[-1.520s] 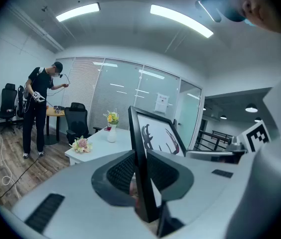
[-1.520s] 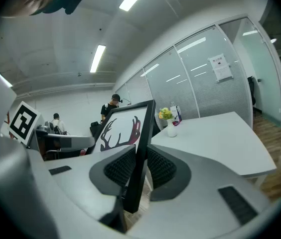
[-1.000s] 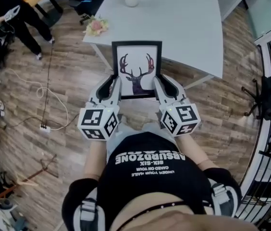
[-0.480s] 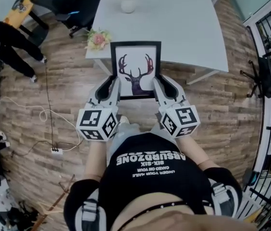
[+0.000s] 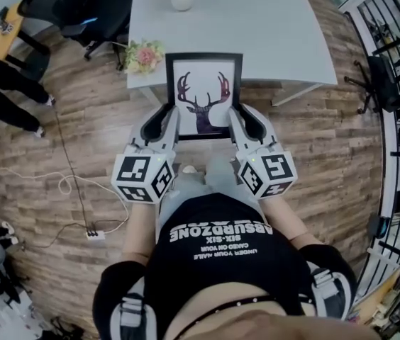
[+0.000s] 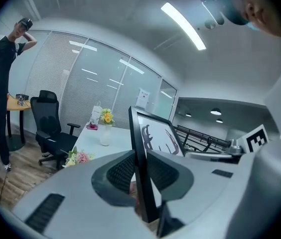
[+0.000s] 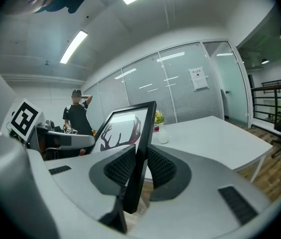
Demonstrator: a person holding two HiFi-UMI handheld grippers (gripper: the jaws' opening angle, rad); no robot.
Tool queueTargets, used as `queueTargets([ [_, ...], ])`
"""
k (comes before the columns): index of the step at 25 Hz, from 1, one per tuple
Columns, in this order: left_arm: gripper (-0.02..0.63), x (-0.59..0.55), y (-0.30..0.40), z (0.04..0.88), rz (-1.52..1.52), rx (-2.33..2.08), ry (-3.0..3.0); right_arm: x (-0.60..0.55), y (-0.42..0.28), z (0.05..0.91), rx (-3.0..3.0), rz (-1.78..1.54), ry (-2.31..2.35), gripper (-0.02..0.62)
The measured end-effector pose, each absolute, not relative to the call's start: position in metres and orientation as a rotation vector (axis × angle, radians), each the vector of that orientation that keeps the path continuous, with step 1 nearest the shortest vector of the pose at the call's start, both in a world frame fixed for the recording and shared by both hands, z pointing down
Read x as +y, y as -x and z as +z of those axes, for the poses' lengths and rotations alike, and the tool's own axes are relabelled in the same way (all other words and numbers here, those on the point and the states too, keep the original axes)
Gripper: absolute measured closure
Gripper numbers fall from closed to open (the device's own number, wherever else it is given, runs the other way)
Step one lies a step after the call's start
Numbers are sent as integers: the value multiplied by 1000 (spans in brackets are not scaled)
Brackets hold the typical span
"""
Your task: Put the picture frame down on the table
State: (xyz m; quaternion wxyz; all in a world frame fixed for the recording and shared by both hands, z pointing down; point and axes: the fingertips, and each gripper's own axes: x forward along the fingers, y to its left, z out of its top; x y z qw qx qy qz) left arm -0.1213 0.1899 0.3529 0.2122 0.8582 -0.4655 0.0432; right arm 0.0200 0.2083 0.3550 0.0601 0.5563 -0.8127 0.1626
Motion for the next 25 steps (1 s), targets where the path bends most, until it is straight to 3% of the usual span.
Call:
queueTargets([
  [19, 523, 139, 141, 363, 67, -1236, -2354, 153, -1, 361, -2428, 471, -1670, 508],
  [25, 522, 66, 127, 366, 92, -1237, -2316, 79, -16, 362, -2428, 509, -1645, 508],
])
